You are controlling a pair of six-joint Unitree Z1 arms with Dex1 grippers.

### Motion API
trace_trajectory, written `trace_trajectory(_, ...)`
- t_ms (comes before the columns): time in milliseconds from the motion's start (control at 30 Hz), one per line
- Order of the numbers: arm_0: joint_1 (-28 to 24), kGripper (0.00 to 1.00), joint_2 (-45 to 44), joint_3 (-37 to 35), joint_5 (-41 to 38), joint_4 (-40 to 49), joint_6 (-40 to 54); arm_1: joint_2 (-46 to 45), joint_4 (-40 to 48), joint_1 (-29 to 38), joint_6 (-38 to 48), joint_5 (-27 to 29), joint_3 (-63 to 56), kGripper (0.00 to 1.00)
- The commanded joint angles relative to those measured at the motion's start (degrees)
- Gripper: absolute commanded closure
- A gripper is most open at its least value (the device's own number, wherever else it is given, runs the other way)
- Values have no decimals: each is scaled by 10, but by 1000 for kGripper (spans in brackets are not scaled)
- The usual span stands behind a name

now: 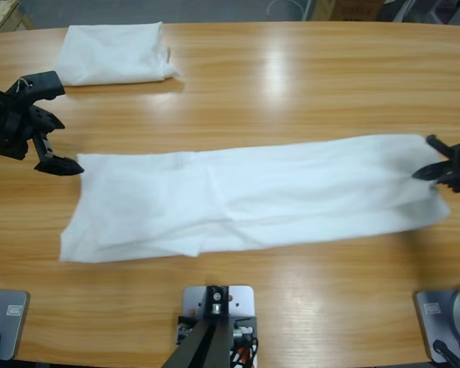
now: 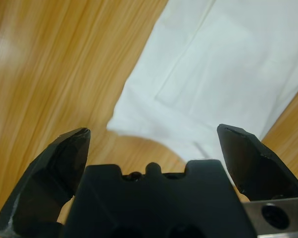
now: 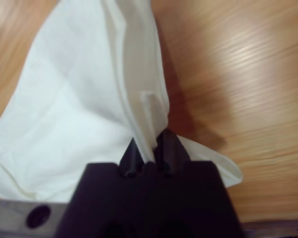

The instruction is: Fold clothes

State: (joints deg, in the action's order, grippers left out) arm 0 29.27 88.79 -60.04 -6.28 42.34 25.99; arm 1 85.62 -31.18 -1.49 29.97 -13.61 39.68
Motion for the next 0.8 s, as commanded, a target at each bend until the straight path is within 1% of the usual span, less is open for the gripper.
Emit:
trace_trajectory(33,4,4,-25,32,7,-6,-7,1,-48,-12,-4,61,20,1000)
trace_trajectory(100,4,4,-25,31,7,-6,-7,-14,-98,-13,-2,106,51,1000)
trace_trajectory(133,4,4,-24,31,7,-6,-7,-15,-114,-22,-5,120,63,1000)
trace_trajectory(233,4,4,-24,31,7,-6,-7,-5,-134,-70,-24,140,79,1000)
trace_trajectory(333,4,4,-31,33,7,-6,-7,-9,-150,-91,-25,164,94,1000)
trace_trajectory(433,4,4,-34,34,7,-6,-6,-32,-198,-107,-32,217,133,1000)
trace_trajectory(600,4,4,-43,37,7,-6,-7,-37,-259,-126,-41,286,186,1000)
trace_trajectory(733,4,4,-63,53,7,-6,-10,-45,-314,-128,-44,311,236,1000)
trace_trajectory(767,4,4,-65,54,7,-7,-11,-54,-332,-117,-43,310,250,1000)
trace_trajectory(800,4,4,-66,54,7,-7,-11,-67,-351,-73,-36,300,262,1000)
